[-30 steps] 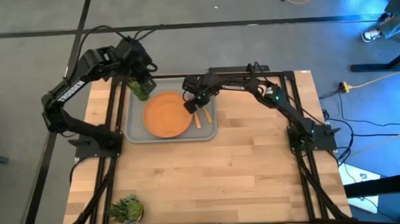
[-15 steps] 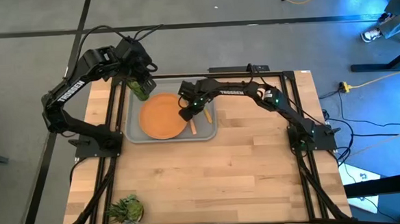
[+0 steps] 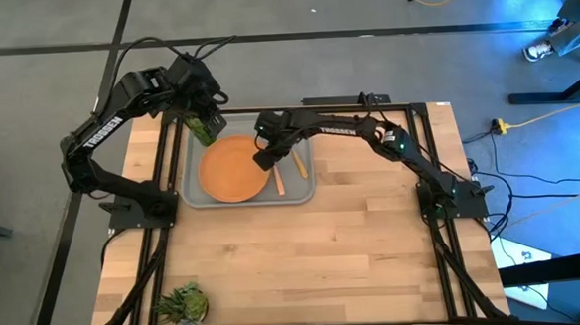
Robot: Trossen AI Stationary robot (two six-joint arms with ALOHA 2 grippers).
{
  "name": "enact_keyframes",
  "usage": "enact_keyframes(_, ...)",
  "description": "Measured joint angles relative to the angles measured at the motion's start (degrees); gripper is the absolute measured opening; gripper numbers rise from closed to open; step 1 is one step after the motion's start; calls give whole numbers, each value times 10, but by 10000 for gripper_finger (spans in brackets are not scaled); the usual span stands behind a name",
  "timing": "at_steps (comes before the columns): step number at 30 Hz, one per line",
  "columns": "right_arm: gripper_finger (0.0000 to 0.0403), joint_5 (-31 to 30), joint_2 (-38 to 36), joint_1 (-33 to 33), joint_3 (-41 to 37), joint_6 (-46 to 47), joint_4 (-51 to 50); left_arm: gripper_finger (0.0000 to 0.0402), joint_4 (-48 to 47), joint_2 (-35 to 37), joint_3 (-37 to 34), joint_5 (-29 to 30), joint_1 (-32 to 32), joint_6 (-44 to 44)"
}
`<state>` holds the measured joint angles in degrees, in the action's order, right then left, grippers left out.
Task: Pick and place plate/cup/fork/spoon on tray
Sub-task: Adjust the orange fork on the gray serving tray
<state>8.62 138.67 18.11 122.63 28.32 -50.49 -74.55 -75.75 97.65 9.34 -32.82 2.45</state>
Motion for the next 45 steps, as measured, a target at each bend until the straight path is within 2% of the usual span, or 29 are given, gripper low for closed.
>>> enact_keyframes(15, 0, 44, 0, -7, -20, 15, 1, 53, 0, 0, 0, 0, 0, 0)
enact_keyframes(45, 0, 45, 27, -14, -21, -12, 32, 53, 0, 0, 0, 0, 0, 2)
